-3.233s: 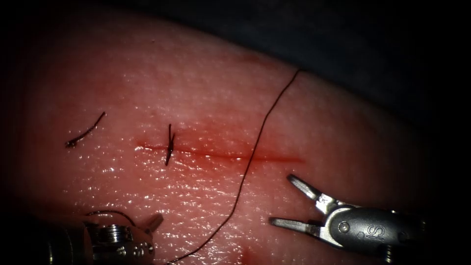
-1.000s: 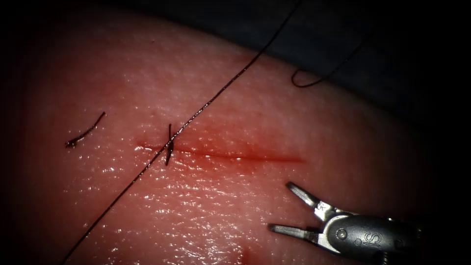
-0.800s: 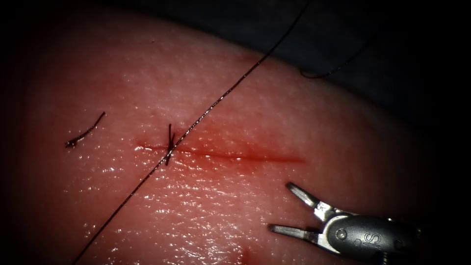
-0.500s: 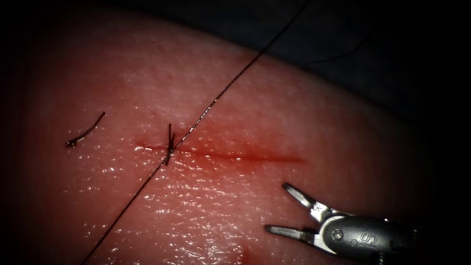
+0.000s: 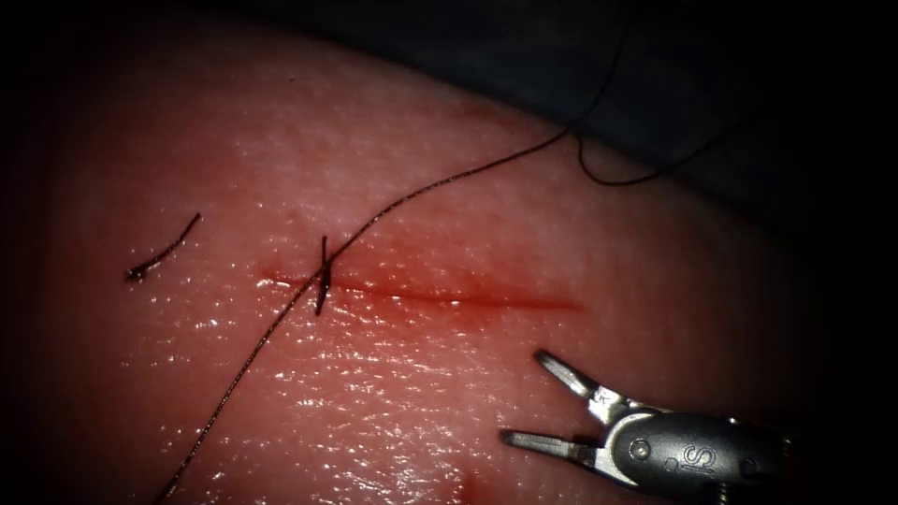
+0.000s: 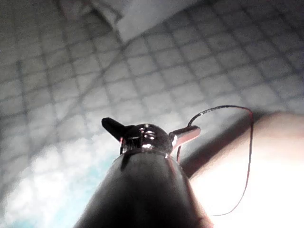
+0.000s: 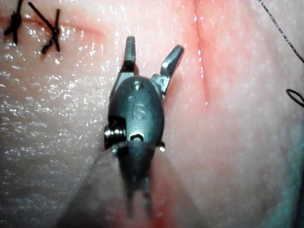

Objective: Wound Closure
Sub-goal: With the left gripper, grab the suture and pull the needle into frame.

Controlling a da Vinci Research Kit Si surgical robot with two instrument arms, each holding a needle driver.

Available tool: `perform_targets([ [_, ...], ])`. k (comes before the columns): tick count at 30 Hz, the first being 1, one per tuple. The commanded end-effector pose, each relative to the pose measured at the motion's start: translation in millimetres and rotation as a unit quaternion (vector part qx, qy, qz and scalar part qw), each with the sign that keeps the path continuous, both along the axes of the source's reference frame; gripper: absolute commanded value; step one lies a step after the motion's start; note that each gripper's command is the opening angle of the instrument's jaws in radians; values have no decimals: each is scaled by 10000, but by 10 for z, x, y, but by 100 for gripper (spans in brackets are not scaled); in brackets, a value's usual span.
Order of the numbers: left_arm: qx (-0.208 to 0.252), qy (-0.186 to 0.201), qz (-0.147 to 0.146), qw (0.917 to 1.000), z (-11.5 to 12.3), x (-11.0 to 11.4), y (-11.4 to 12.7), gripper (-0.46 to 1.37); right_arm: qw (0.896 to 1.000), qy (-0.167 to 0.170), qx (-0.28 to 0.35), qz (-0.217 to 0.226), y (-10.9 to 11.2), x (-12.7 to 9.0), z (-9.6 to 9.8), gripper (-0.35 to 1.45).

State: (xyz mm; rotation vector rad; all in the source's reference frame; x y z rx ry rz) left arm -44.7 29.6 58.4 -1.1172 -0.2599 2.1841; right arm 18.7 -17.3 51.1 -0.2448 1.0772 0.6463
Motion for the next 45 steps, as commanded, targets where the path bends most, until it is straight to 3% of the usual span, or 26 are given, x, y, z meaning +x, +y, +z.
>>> perform_targets([
  [1,-4,-38,62,10000,-2,4,-3,136,10000,-2,3,1,0,0,1,73],
  [11,-280,-85,728,9969,-13,59,-85,136,10000,22,6,-16,-1,6,1,74],
  [19,-284,-210,1053,9938,-19,97,-143,136,10000,27,14,-22,0,7,0,73],
  [22,-375,-86,1032,9939,-21,106,-156,135,10000,11,34,-8,4,9,0,72],
  [31,-391,99,817,9958,-25,102,-158,135,9999,23,138,-5,14,30,-1,70],
  [39,-423,261,529,9974,-39,103,-153,128,9995,-149,279,30,19,47,17,64],
  [45,-499,50,729,9961,-59,114,-178,134,9995,-129,303,21,32,58,24,64],
])
